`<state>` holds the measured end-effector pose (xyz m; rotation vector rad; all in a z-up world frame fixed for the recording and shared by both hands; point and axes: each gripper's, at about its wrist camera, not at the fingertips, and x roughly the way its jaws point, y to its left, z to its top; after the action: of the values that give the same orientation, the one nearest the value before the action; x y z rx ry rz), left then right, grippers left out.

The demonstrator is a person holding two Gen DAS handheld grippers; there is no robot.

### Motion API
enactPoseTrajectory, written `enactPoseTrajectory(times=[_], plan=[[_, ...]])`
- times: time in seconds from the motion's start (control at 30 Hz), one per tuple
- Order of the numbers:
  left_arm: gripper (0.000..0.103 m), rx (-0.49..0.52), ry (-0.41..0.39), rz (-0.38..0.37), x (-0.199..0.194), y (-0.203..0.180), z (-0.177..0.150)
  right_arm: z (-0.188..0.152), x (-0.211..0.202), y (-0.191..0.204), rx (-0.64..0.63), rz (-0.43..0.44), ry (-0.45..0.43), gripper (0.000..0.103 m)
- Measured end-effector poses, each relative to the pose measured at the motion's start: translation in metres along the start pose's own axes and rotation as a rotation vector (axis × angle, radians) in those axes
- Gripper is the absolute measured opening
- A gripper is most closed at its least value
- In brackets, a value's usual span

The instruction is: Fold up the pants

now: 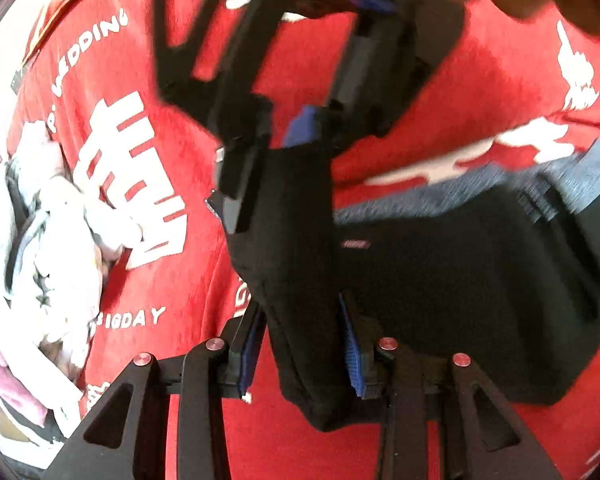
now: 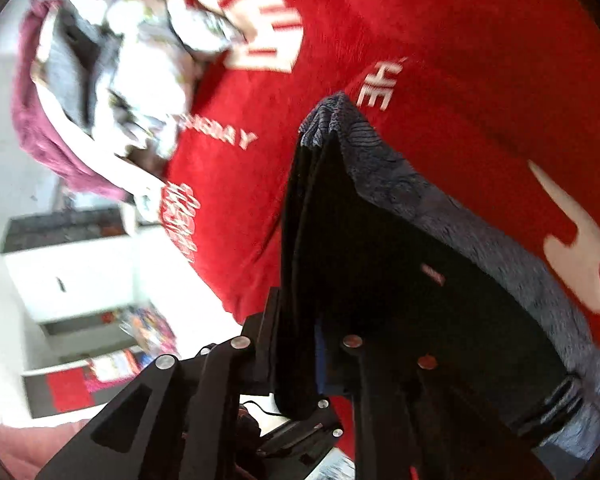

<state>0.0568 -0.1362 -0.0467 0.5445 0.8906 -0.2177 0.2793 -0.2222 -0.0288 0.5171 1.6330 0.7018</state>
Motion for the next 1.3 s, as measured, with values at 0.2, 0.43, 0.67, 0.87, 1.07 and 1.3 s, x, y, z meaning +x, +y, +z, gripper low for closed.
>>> enactPoseTrajectory(times=[0.2,0.43,0.67,0.87,1.07,1.3], plan=[[0.037,0.022,-0.087,-0.039,-0.042,-0.022,0.033,-0.043,-0.065,-0.028,0.054,0.151,-0.159,0.014],[0.037,0.067,-0.156,-0.128,-0.085,-0.064,0.072,-0.098,-0.125,-0.056,0.088,0.24,-0.327,0.015],[0.037,0.142,-0.185,-0.226,-0.111,-0.141,0.099,-0.169,-0.182,-0.105,0.137,0.254,-0.457,0.017],[0.037,0.221,-0.163,-0.316,-0.118,-0.215,0.104,-0.235,-0.199,-0.165,0.256,0.273,-0.549,0.018],[0.037,0.336,-0.141,-0.357,-0.11,-0.289,0.097,-0.297,-0.21,-0.24,0.354,0.256,-0.598,0.018],[0.038,0.473,-0.051,-0.339,-0.084,-0.343,0.068,-0.327,-0.175,-0.311,0.439,0.2,-0.551,0.018]])
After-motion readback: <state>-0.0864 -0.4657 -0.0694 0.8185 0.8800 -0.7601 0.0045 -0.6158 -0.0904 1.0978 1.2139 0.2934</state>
